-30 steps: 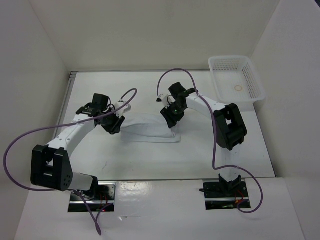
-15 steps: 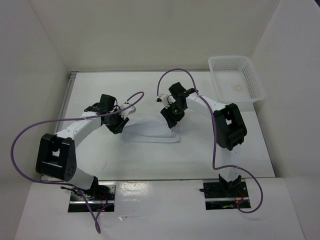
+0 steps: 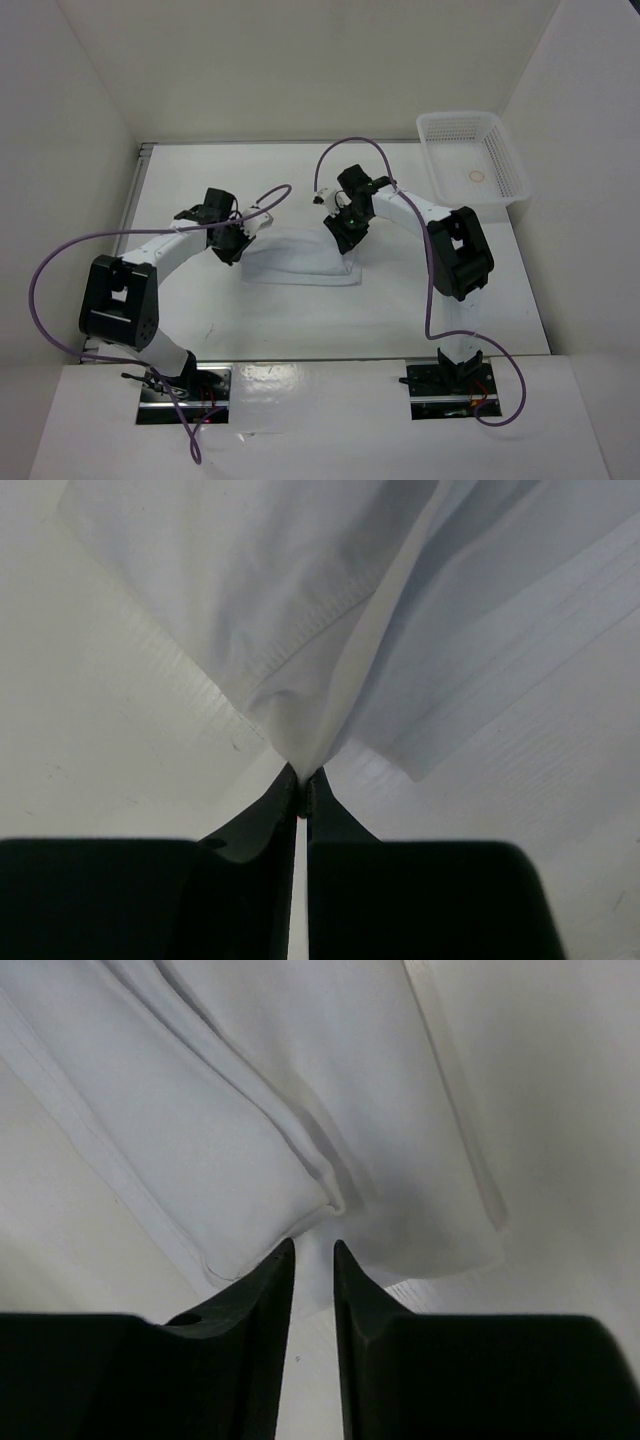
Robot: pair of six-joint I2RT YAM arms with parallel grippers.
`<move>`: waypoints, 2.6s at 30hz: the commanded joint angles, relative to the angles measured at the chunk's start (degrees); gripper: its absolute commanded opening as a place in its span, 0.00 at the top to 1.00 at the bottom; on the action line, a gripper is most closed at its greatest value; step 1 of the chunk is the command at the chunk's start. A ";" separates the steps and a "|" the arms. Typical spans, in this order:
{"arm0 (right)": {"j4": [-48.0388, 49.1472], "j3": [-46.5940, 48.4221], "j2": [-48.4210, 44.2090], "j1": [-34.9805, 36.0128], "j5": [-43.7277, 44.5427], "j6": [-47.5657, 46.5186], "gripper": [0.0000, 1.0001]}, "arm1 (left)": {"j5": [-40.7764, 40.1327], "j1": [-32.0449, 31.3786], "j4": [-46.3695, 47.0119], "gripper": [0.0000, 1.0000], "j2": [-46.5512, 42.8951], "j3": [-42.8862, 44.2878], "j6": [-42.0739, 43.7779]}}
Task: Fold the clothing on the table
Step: Fold the skirt
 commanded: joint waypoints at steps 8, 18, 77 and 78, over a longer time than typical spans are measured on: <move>-0.46 1.87 -0.57 -0.10 -0.42 0.44 0.92 | 1.86 -0.73 0.17 1.00 0.99 4.85 -0.30; -1.07 2.92 -2.15 -4.75 -4.10 2.11 0.40 | 1.86 -0.73 -0.36 1.00 0.99 4.86 -0.83; -2.83 5.82 7.95 -5.99 -23.27 1.06 0.72 | 1.86 -1.79 -1.94 1.00 1.61 4.33 -5.13; -2.83 5.82 7.95 -5.99 -23.27 1.06 0.75 | 1.86 -1.79 -1.94 1.00 1.61 4.33 -5.13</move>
